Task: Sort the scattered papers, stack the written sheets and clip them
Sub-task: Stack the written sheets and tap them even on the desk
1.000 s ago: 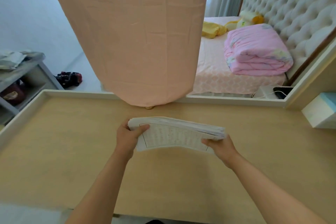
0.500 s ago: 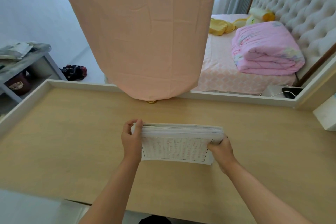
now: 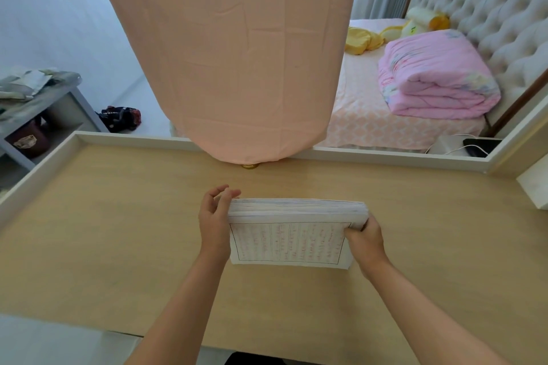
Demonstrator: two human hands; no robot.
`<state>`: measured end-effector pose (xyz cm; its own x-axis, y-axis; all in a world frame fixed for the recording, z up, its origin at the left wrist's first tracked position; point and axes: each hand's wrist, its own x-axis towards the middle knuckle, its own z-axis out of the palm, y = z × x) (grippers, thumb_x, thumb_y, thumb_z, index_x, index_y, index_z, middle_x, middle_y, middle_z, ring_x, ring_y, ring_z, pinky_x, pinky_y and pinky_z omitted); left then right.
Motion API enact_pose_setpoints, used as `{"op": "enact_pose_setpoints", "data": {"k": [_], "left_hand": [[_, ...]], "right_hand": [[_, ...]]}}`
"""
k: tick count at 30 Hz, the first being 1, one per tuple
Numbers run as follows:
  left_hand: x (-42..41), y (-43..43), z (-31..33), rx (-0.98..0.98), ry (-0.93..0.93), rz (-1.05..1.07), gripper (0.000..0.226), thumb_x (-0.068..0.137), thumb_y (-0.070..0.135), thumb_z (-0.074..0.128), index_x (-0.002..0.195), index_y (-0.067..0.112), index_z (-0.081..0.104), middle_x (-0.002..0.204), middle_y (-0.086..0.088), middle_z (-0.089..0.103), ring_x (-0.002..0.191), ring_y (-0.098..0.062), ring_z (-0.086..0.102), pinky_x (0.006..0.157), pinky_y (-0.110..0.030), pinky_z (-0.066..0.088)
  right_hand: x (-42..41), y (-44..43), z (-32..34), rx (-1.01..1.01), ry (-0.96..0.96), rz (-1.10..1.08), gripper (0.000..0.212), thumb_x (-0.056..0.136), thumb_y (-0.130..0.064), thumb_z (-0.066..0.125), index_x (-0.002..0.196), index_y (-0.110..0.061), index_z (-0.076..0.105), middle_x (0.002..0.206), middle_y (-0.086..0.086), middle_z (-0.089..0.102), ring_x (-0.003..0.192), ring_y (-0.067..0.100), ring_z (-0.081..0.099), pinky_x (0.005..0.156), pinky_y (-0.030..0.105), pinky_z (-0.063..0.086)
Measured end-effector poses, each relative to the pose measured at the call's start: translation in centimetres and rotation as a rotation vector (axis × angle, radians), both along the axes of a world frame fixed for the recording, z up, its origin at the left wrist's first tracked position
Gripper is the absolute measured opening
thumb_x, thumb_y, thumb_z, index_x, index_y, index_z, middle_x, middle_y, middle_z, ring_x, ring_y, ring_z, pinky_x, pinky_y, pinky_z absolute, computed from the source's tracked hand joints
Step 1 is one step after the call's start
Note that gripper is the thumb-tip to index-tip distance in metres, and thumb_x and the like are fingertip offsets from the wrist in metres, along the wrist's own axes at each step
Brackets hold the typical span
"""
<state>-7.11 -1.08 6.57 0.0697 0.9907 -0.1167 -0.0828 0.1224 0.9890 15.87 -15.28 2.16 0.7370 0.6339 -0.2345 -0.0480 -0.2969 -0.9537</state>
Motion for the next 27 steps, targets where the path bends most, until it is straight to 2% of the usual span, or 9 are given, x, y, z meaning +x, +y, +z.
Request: {"op": "enact_pose_setpoints", "data": {"k": [4, 9, 13, 15, 17, 20, 22, 24, 27], "left_hand": [[0.0, 0.0, -0.2, 0.034, 0.079, -0.006, 0.02, 0.091, 0.018, 0.067, 0.109, 0.026, 0.062, 0.105, 0.006, 0.073, 0.103, -0.014, 0.065, 0.085, -0.031, 0.049], [0.4, -0.9, 0.0, 0.079, 0.247, 0.074, 0.021, 0.082, 0.028, 0.076, 0.1, 0.032, 0.065, 0.097, 0.012, 0.068, 0.095, -0.01, 0.063, 0.089, -0.042, 0.053], [0.9, -0.3, 1.0, 0.691, 0.803, 0.073, 0.03, 0.08, 0.021, 0.073, 0.108, 0.028, 0.066, 0.115, 0.012, 0.065, 0.105, -0.015, 0.057, 0.097, -0.041, 0.044], [3.3, -0.5, 2.5, 0.928, 0.921, -0.16, 0.034, 0.085, 0.028, 0.064, 0.12, 0.025, 0.064, 0.123, 0.006, 0.064, 0.114, -0.021, 0.054, 0.105, -0.041, 0.037], [6.9, -2.0, 3.5, 0.958, 1.029, -0.541, 0.051, 0.094, 0.05, 0.046, 0.137, 0.023, 0.051, 0.134, 0.004, 0.058, 0.124, -0.021, 0.05, 0.11, -0.042, 0.032], [10.7, -4.4, 2.2, 1.04, 1.325, -0.81, 0.074, 0.089, 0.064, 0.04, 0.146, 0.017, 0.037, 0.132, -0.002, 0.057, 0.113, -0.026, 0.055, 0.097, -0.044, 0.041], [11.3, -4.9, 0.9, 1.131, 1.445, -0.835, 0.067, 0.086, 0.045, 0.055, 0.144, 0.015, 0.039, 0.121, -0.004, 0.06, 0.099, -0.027, 0.057, 0.085, -0.042, 0.044], [10.9, -4.6, 0.7, 1.214, 1.427, -0.817, 0.067, 0.079, 0.024, 0.061, 0.142, 0.023, 0.039, 0.111, -0.002, 0.06, 0.084, -0.024, 0.056, 0.071, -0.038, 0.042], [10.2, -2.9, 1.6, 1.197, 1.4, -0.919, 0.081, 0.079, 0.017, 0.058, 0.147, 0.039, 0.02, 0.106, 0.002, 0.055, 0.067, -0.022, 0.051, 0.054, -0.031, 0.032]], "right_hand": [[-0.3, 0.1, 0.2, -0.005, -0.013, -0.01, 0.046, 0.078, 0.012, 0.047, 0.103, -0.024, 0.062, 0.09, -0.004, 0.066, 0.085, 0.014, 0.061, 0.07, 0.03, 0.049], [-0.8, 0.2, 0.4, -0.025, -0.047, -0.043, 0.041, 0.079, 0.012, 0.05, 0.104, -0.019, 0.06, 0.088, -0.008, 0.062, 0.085, 0.013, 0.06, 0.073, 0.029, 0.047], [-0.9, 0.2, 0.4, -0.02, -0.059, -0.059, 0.03, 0.081, 0.011, 0.05, 0.089, -0.016, 0.06, 0.08, -0.009, 0.055, 0.074, 0.01, 0.054, 0.063, 0.026, 0.045], [-0.9, 0.3, 0.1, -0.02, -0.056, -0.059, 0.03, 0.08, 0.011, 0.049, 0.083, -0.018, 0.059, 0.076, -0.007, 0.056, 0.071, 0.012, 0.054, 0.061, 0.025, 0.043], [-0.9, 0.5, -0.1, -0.018, -0.041, -0.073, 0.03, 0.079, 0.01, 0.049, 0.083, -0.019, 0.058, 0.075, -0.005, 0.059, 0.07, 0.012, 0.054, 0.06, 0.025, 0.043], [-1.1, 0.6, 0.2, -0.008, -0.013, -0.084, 0.034, 0.078, 0.012, 0.051, 0.093, -0.017, 0.061, 0.079, -0.003, 0.063, 0.07, 0.012, 0.057, 0.06, 0.024, 0.045], [-1.1, 0.6, 0.0, -0.012, 0.006, -0.066, 0.037, 0.076, 0.013, 0.049, 0.099, -0.014, 0.061, 0.079, -0.001, 0.063, 0.07, 0.013, 0.058, 0.059, 0.023, 0.045], [-0.8, 0.5, -0.3, -0.018, -0.008, -0.034, 0.034, 0.077, 0.011, 0.049, 0.096, -0.014, 0.061, 0.08, 0.001, 0.065, 0.072, 0.017, 0.059, 0.061, 0.026, 0.048], [-0.2, 0.5, -0.6, -0.055, -0.053, 0.01, 0.033, 0.078, 0.007, 0.05, 0.094, -0.018, 0.062, 0.084, 0.004, 0.068, 0.079, 0.022, 0.064, 0.067, 0.034, 0.051]]}}
